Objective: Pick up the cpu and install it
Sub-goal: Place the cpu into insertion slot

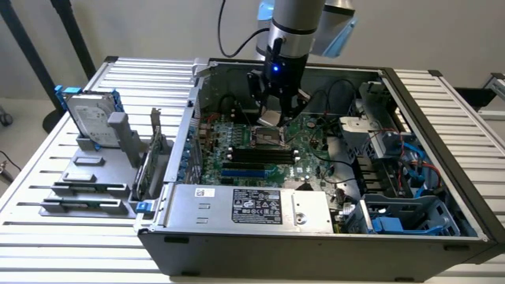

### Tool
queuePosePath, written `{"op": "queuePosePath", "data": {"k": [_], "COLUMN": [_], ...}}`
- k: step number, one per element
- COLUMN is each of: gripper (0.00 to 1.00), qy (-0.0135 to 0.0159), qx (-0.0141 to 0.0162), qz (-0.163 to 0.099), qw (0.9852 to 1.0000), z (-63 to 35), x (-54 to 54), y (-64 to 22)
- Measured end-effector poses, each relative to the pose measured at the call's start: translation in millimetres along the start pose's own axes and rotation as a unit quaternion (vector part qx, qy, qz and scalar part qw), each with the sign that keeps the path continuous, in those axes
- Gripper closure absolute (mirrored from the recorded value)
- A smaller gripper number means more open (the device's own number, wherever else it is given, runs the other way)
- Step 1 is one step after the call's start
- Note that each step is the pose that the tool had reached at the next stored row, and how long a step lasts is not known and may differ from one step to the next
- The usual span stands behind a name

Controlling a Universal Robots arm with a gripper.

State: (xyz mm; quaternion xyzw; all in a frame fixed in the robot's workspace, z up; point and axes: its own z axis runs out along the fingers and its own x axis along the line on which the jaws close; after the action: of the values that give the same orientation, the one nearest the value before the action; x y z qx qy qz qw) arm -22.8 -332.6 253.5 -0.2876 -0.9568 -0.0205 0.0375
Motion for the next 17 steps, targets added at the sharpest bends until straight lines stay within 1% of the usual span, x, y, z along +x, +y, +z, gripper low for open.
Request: {"op": "queuePosePath", "data": {"k": [2, 4, 8, 11, 13, 17], "gripper": [0.46, 0.46, 0.46, 0.46, 0.46, 0.46], "qy": [-0.0002, -0.0001, 0.0007, 0.0018, 0.0026, 0.0045], "qx": [-0.0014, -0.0026, -0.0046, -0.0058, -0.0064, -0.0074], "qz": [0.018, 0.036, 0.072, 0.098, 0.115, 0.15], "qw": [0.9998, 0.9994, 0.9974, 0.9951, 0.9933, 0.9887], "z": [2.3, 4.3, 7.6, 9.9, 11.3, 14.2], "x": [-0.2, -0.4, -0.6, -0.8, -0.9, -1.2], "y": [-0.1, -0.1, -0.2, -0.2, -0.2, -0.3]}}
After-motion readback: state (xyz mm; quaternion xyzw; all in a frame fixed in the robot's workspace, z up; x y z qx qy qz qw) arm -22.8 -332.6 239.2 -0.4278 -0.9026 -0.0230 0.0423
